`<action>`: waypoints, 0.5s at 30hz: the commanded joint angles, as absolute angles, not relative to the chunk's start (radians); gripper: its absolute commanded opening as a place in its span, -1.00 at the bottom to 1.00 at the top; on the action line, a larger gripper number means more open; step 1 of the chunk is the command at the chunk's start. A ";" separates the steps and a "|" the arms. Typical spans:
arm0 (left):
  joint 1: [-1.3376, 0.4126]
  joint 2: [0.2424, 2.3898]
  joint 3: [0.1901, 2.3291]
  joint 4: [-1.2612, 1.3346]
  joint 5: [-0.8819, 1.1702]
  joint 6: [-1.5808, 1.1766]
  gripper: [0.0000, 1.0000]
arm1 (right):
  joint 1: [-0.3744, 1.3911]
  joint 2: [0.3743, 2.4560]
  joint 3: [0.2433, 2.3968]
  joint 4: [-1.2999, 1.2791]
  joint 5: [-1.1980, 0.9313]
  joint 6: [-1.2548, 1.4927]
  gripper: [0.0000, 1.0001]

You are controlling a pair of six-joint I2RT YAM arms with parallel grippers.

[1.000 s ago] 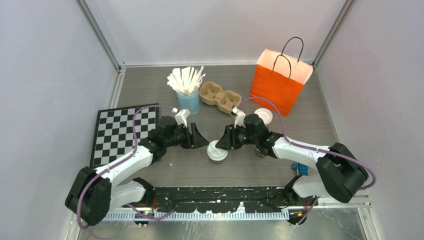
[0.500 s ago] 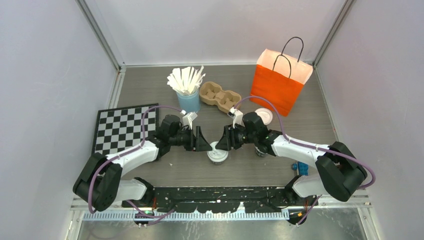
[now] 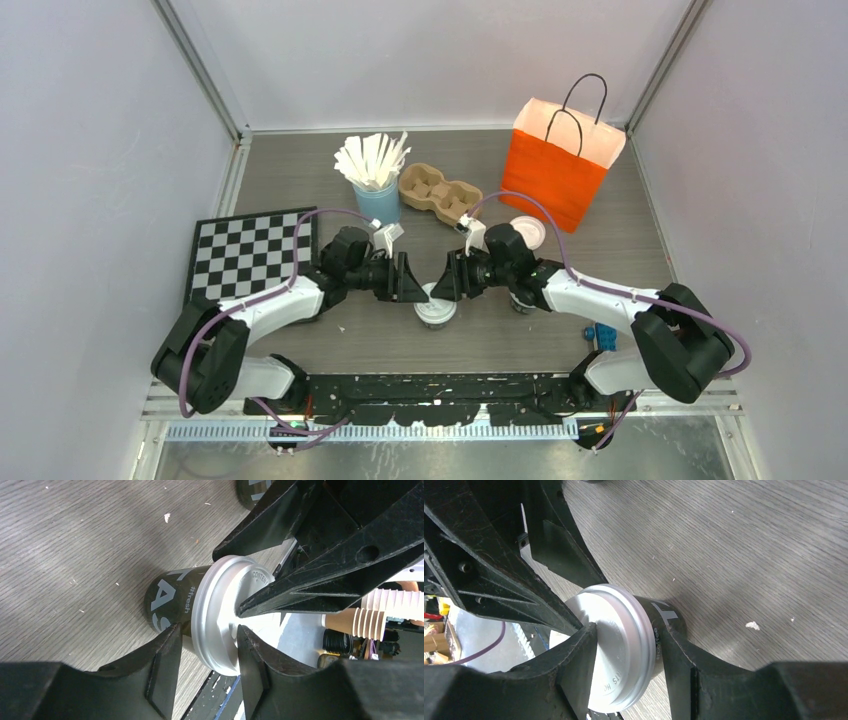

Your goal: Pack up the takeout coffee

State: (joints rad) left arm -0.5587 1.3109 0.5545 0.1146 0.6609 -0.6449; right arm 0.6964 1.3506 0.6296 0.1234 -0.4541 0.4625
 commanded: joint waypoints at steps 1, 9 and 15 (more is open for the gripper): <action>-0.583 1.313 0.573 0.008 0.516 -0.598 -0.13 | 0.696 1.357 0.679 0.023 -0.392 0.477 0.12; -0.630 1.294 0.565 -0.044 0.412 -0.643 -0.27 | 0.695 1.284 0.679 0.008 -0.279 0.620 0.56; -0.666 1.293 0.571 -0.092 0.321 -0.661 -0.29 | 0.695 1.141 0.658 -0.082 -0.158 0.767 0.55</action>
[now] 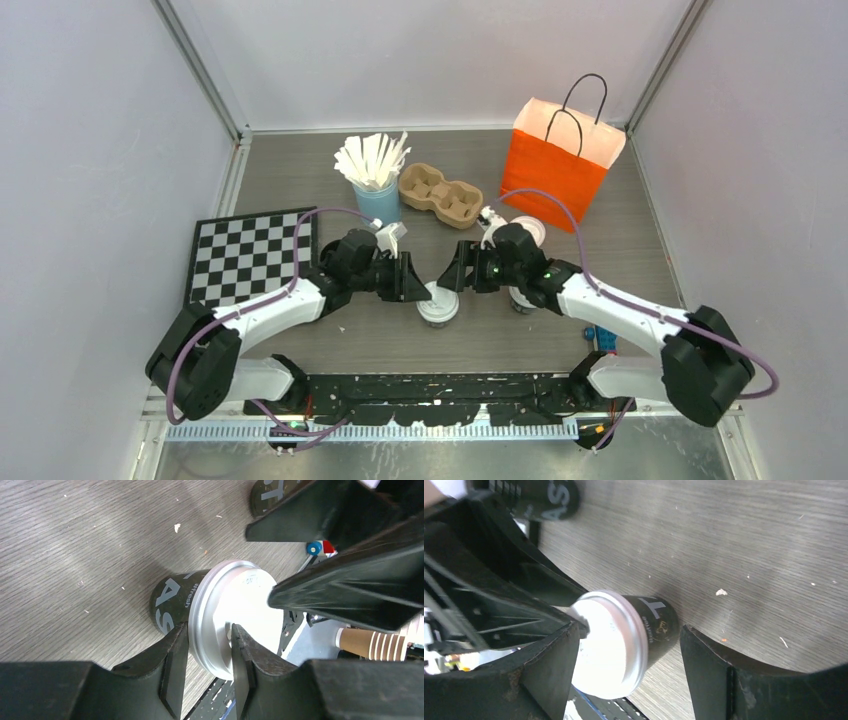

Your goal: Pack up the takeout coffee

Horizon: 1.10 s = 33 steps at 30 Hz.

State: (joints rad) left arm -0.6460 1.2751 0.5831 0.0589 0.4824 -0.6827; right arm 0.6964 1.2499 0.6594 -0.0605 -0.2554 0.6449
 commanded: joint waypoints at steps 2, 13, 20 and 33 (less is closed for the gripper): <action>-0.674 1.292 0.572 -0.095 0.306 -0.667 -0.30 | 0.696 1.090 0.637 -0.081 -0.143 0.812 0.52; -0.693 1.287 0.565 -0.088 0.262 -0.698 -0.31 | 0.719 0.917 0.470 -0.034 -0.046 1.080 0.37; -0.696 1.279 0.557 -0.077 0.228 -0.716 -0.32 | 0.826 0.949 0.472 0.065 -0.012 1.100 0.37; -0.697 1.253 0.539 -0.089 0.163 -0.717 -0.35 | 0.963 1.104 0.457 0.183 0.139 1.170 0.29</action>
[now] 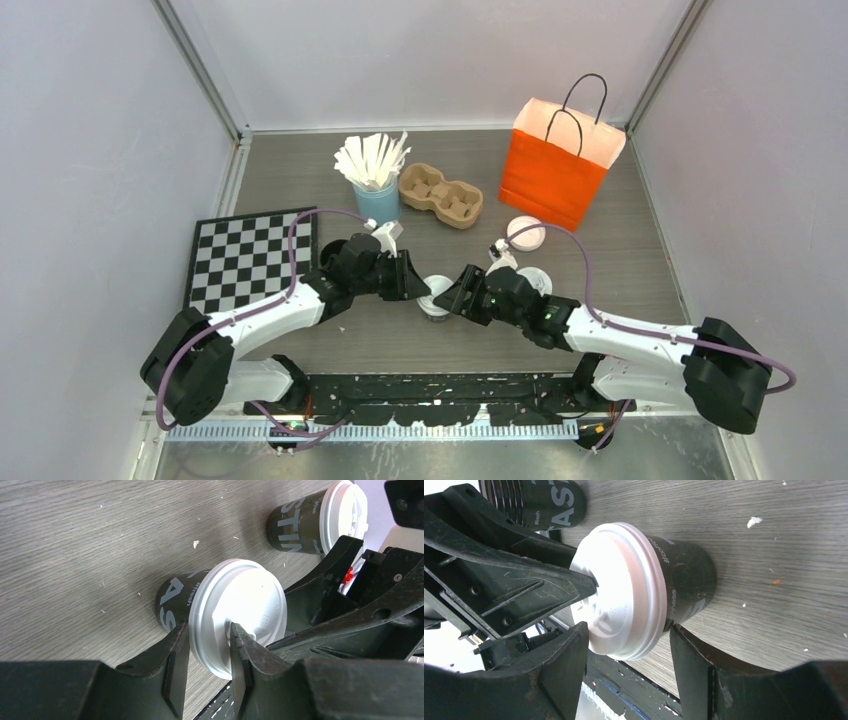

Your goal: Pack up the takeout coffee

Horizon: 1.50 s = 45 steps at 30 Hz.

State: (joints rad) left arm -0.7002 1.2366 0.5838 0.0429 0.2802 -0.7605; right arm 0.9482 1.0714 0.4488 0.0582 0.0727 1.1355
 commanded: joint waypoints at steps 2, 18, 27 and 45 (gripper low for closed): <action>-0.697 1.253 0.538 -0.090 0.161 -0.716 -0.35 | 0.965 1.123 0.461 0.197 0.141 1.170 0.28; -0.696 1.289 0.550 -0.116 0.139 -0.687 -0.35 | 0.964 1.155 0.352 0.256 0.235 1.199 -0.17; -0.697 1.298 0.552 -0.121 0.136 -0.689 -0.35 | 0.967 1.187 0.295 0.302 0.245 1.224 -0.24; -0.696 1.310 0.591 -0.037 0.337 -0.520 -0.35 | 0.808 0.918 0.626 -0.197 0.097 0.809 0.23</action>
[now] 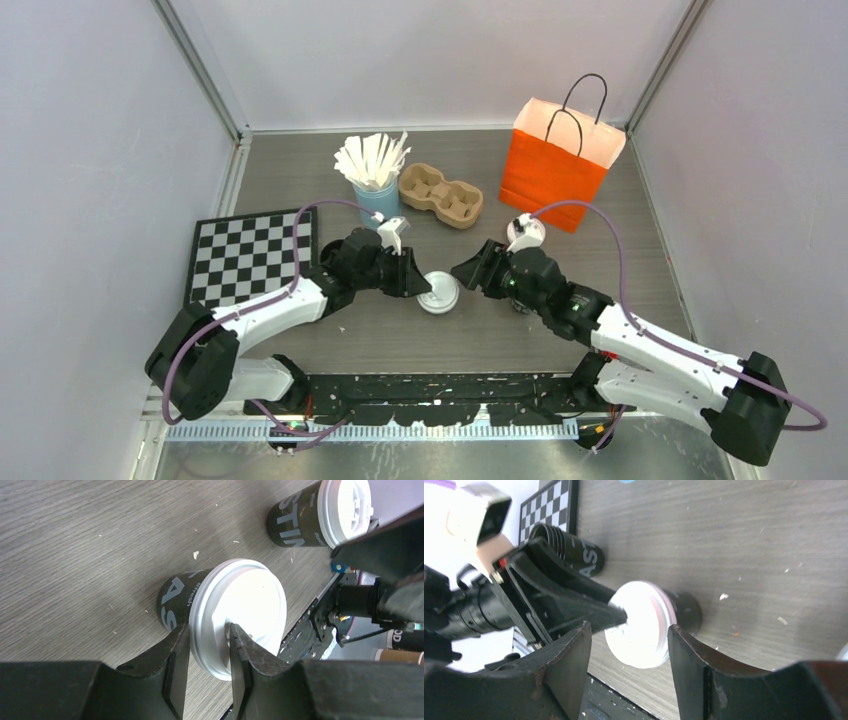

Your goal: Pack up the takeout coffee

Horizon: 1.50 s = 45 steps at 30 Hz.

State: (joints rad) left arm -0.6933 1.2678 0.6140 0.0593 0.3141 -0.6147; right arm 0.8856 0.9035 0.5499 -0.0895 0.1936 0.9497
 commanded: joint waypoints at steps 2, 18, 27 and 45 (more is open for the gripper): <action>-0.695 1.319 0.598 -0.027 0.349 -0.517 -0.34 | 0.758 0.952 0.633 -0.169 -0.024 0.790 0.17; -0.695 1.435 0.666 0.034 0.405 -0.546 -0.33 | 0.691 1.091 0.624 -0.149 -0.110 0.766 -0.22; -0.704 1.552 0.706 0.195 0.418 -0.646 -0.37 | 0.691 0.817 0.744 -0.449 0.092 0.723 0.44; -0.770 1.781 1.024 0.236 0.413 -0.690 -0.25 | 0.691 0.627 0.794 -0.622 0.232 0.703 0.55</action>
State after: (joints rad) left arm -0.7677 1.8023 0.9989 0.3260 0.4587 -0.7422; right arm 0.6914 0.6228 0.7658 -0.6155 0.2028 0.7177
